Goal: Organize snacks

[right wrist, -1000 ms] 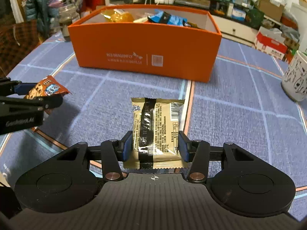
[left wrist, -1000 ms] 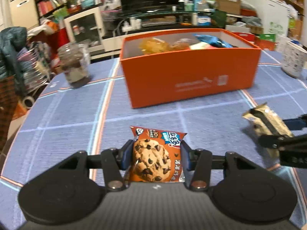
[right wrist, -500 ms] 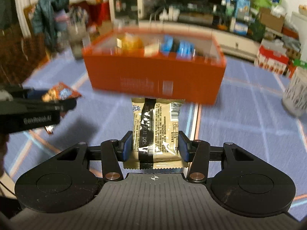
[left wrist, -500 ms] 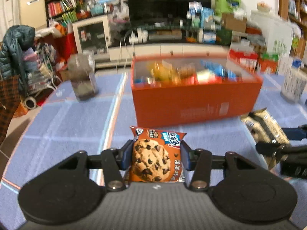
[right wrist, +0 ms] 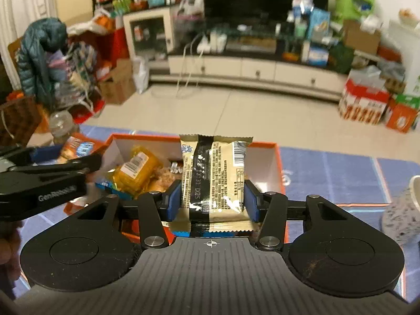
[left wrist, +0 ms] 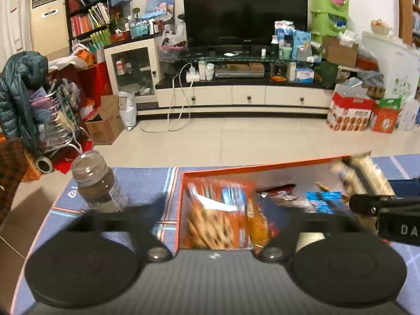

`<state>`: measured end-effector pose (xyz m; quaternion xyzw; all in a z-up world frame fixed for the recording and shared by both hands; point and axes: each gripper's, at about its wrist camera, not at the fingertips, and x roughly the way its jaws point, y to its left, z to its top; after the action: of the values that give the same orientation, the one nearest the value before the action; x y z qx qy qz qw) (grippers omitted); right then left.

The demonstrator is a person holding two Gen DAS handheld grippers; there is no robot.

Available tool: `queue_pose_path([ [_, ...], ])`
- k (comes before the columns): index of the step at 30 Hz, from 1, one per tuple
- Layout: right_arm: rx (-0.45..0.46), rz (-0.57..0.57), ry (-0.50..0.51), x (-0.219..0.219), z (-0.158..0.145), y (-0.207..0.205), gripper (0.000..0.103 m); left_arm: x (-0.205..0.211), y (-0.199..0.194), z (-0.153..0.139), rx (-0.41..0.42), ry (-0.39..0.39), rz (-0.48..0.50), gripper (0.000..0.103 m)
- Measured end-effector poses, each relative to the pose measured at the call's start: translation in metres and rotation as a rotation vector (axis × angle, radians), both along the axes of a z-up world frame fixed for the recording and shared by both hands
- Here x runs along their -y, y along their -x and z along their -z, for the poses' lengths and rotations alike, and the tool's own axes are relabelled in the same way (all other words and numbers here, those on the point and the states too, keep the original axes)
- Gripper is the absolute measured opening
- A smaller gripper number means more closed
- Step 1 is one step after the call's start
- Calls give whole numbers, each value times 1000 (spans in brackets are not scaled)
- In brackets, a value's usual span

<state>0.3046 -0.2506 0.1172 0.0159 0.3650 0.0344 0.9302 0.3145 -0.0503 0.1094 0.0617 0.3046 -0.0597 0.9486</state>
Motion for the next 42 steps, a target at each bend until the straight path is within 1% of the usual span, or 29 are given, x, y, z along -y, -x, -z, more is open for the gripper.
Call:
queue_pose_path([
  [1,-3,4,-1,1,1,-3,48,-1,5,0,17,-17,-14,102],
  [3,32,30,-19,6,-1,10,67,-9,21,-1,35,-3,-11,102],
  [5,85,63,-39,11,-5,40,76,-24,47,-1,35,53,-18,102],
  [7,129,106,-53,11,-3,82,81,-37,71,4,26,100,-33,102],
  [8,131,112,-56,8,1,99,89,-41,84,8,15,110,-39,102],
  [9,123,124,-53,5,6,113,93,-44,95,13,5,107,-48,102],
  [11,91,151,-36,0,17,132,93,-47,112,20,-20,81,-68,102],
  [14,26,176,-18,-9,33,143,96,-56,133,31,-18,66,-115,102],
  [17,1,196,45,-25,40,146,96,-58,140,42,-17,39,-135,102],
  [19,-11,187,44,-30,40,145,96,-58,138,45,-35,30,-132,102],
  [21,-4,176,63,-37,38,147,96,-54,141,45,-32,22,-105,102],
  [24,11,175,99,-44,32,147,96,-50,143,44,-21,6,-98,102],
  [27,3,170,98,-44,29,146,96,-45,143,47,-23,-9,-99,102],
  [30,-8,179,113,-43,28,143,96,-44,139,50,-50,9,-101,102],
  [35,-27,173,105,-40,33,140,96,-37,139,50,-52,-3,-102,102],
  [37,-28,174,108,-39,33,140,96,-35,139,50,-53,2,-104,102],
  [42,-26,181,102,-36,34,140,96,-32,139,51,-52,-16,-104,102],
])
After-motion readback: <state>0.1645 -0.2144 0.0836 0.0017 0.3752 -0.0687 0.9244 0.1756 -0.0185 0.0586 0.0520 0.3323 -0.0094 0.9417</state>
